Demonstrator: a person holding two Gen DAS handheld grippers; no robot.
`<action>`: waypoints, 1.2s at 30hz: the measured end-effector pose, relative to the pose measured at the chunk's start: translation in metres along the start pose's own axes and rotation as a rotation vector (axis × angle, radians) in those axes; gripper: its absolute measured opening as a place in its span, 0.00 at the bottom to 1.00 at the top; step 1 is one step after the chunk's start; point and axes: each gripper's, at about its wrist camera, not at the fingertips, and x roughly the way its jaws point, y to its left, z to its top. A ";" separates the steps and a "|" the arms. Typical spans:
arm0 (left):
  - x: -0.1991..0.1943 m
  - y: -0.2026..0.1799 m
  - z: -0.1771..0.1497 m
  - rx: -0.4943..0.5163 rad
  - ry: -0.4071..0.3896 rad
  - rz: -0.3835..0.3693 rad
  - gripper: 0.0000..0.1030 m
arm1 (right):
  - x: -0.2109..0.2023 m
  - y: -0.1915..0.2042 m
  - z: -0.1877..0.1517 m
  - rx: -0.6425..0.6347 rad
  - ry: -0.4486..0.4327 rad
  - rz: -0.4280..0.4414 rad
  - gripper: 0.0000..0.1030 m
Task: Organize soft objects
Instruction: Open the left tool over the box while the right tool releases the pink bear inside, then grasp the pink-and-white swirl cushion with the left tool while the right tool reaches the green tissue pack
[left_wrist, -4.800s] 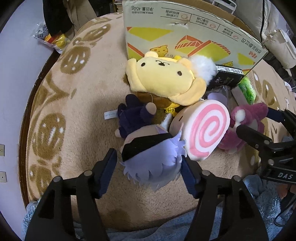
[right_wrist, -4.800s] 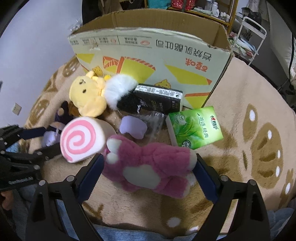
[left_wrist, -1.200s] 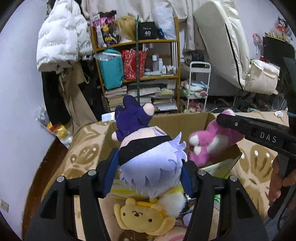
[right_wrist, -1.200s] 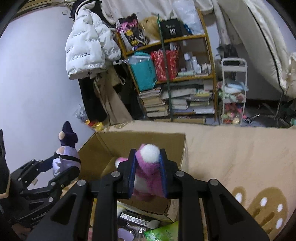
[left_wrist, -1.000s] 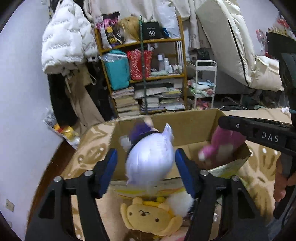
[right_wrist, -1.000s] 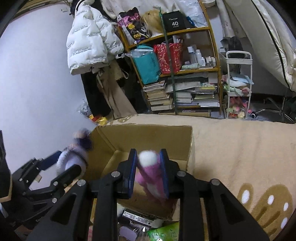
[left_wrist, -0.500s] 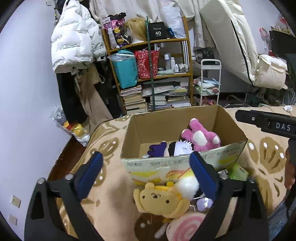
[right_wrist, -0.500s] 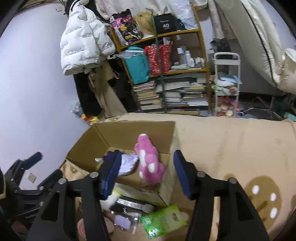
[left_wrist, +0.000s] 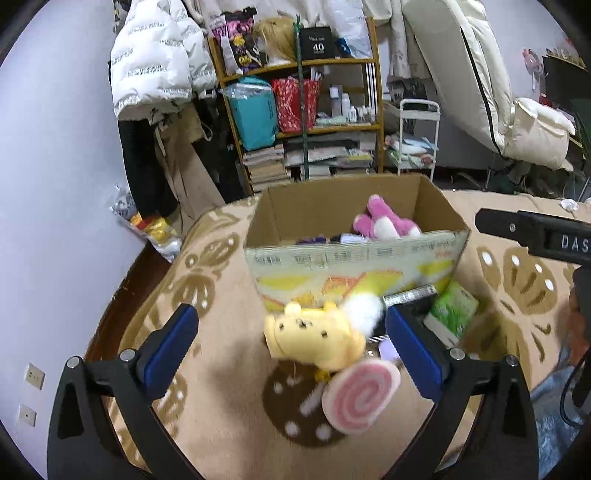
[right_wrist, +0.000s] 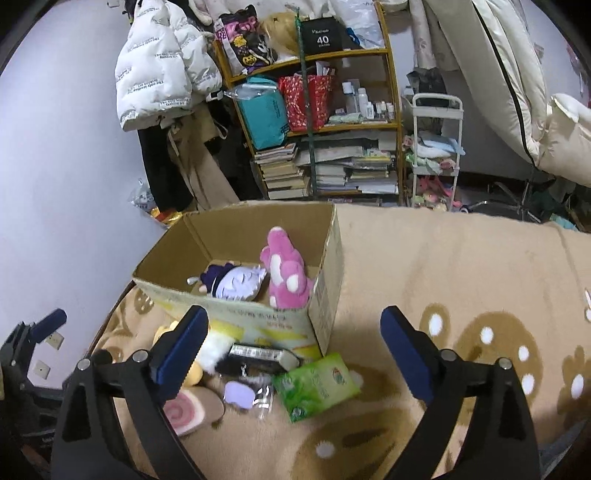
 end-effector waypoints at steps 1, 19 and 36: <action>0.000 -0.001 -0.002 -0.002 0.008 -0.005 0.97 | 0.000 -0.001 -0.002 0.006 0.012 0.000 0.96; 0.035 -0.021 -0.033 0.014 0.190 -0.065 0.97 | 0.020 -0.004 -0.023 -0.056 0.137 -0.067 0.96; 0.076 -0.033 -0.050 0.007 0.348 -0.128 0.97 | 0.083 -0.010 -0.041 -0.087 0.362 -0.099 0.96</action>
